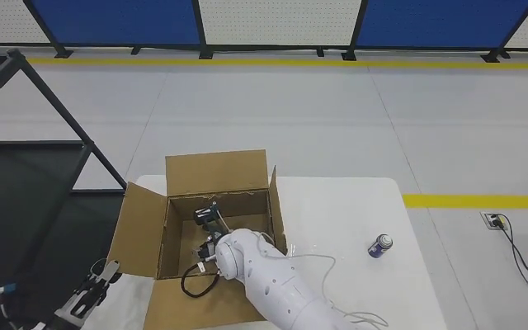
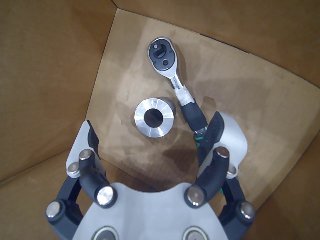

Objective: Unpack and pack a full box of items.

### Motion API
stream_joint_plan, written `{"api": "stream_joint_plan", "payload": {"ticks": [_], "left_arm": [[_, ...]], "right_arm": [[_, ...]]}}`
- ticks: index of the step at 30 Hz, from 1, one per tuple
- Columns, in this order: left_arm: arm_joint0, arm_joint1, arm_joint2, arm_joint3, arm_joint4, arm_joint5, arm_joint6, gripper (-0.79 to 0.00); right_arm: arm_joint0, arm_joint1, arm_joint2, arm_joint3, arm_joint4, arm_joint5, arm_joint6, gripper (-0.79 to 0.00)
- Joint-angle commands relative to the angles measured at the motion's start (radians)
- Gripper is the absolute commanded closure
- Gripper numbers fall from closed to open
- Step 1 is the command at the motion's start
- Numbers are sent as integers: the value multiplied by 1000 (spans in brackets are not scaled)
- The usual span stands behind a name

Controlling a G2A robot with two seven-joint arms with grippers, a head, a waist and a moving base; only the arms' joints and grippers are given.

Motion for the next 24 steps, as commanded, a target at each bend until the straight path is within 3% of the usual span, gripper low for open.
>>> {"api": "stream_joint_plan", "payload": {"ticks": [1, 5, 8, 10, 13, 20, 24], "left_arm": [[4, 0, -2, -1, -3, -2, 0, -785], [13, 0, -11, 1, -14, -9, -1, -785], [16, 0, -16, 2, -21, -12, -6, -760], [15, 1, -18, 2, -22, -14, -7, -434], [14, 1, -16, -2, -23, -15, -9, -197], [17, 2, -13, -6, -28, -21, -14, -123], [19, 2, -16, -1, -28, -25, -13, -135]], "right_arm": [[-2, 0, -2, -1, -7, 1, -6, -576], [-8, -1, -7, -3, -22, 0, -21, -474], [-12, -2, -10, -5, -30, 5, -37, -474], [-15, -2, -12, -7, -35, 9, -46, -474], [-20, -3, -13, -8, -39, 23, -62, -459], [-25, -4, -16, -5, -44, 47, -62, -357], [-25, -3, -14, -2, -41, 42, -63, -83]]}}
